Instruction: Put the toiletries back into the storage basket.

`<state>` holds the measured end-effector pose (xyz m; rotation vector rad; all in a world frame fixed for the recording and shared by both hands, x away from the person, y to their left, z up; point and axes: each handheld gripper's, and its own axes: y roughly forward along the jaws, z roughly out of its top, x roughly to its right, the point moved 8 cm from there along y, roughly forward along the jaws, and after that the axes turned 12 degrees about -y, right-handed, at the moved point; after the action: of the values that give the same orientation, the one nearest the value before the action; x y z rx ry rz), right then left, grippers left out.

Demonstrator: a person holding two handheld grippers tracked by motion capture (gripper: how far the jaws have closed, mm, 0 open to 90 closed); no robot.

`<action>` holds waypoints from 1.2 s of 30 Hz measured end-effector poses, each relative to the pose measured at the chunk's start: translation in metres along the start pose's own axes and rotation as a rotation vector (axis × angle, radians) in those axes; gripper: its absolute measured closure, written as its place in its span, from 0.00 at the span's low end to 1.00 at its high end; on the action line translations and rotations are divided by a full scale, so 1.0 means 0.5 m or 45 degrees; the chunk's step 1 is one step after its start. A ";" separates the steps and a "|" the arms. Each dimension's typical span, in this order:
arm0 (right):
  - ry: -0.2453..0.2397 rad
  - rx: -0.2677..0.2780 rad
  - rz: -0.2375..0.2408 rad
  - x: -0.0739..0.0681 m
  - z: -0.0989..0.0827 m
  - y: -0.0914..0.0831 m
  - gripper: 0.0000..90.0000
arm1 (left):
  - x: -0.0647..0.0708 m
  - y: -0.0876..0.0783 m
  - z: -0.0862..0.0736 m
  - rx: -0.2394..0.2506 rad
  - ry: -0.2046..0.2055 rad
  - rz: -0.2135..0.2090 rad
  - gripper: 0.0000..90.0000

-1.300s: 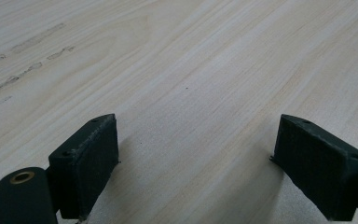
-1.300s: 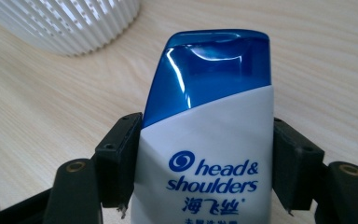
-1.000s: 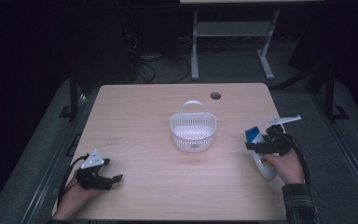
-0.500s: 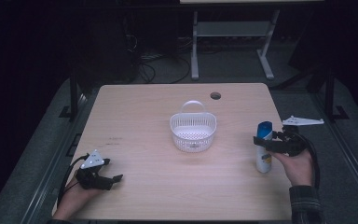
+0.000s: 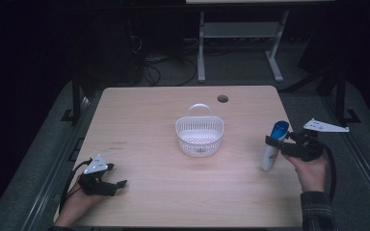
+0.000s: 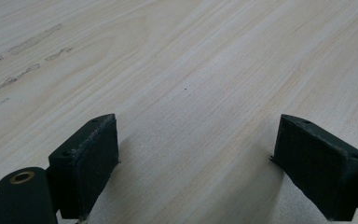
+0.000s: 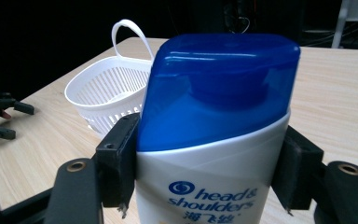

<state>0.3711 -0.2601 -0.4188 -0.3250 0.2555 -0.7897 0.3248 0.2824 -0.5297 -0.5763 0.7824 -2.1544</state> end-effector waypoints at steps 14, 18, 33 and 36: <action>-0.049 0.052 0.018 -0.029 0.046 -0.009 0.38 | 0.000 0.000 0.000 0.000 0.002 -0.002 0.14; -0.068 0.063 0.020 -0.038 0.062 -0.011 0.38 | 0.001 0.001 0.001 0.004 -0.002 -0.003 0.14; -0.118 0.070 0.040 -0.064 0.104 0.007 0.38 | 0.000 0.000 0.001 0.000 0.002 -0.002 0.14; -0.123 0.079 0.044 -0.066 0.111 0.010 0.38 | 0.001 0.001 0.001 0.001 0.000 -0.002 0.14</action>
<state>0.3709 -0.2221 -0.3662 -0.2989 0.1450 -0.7442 0.3250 0.2819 -0.5295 -0.5764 0.7812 -2.1563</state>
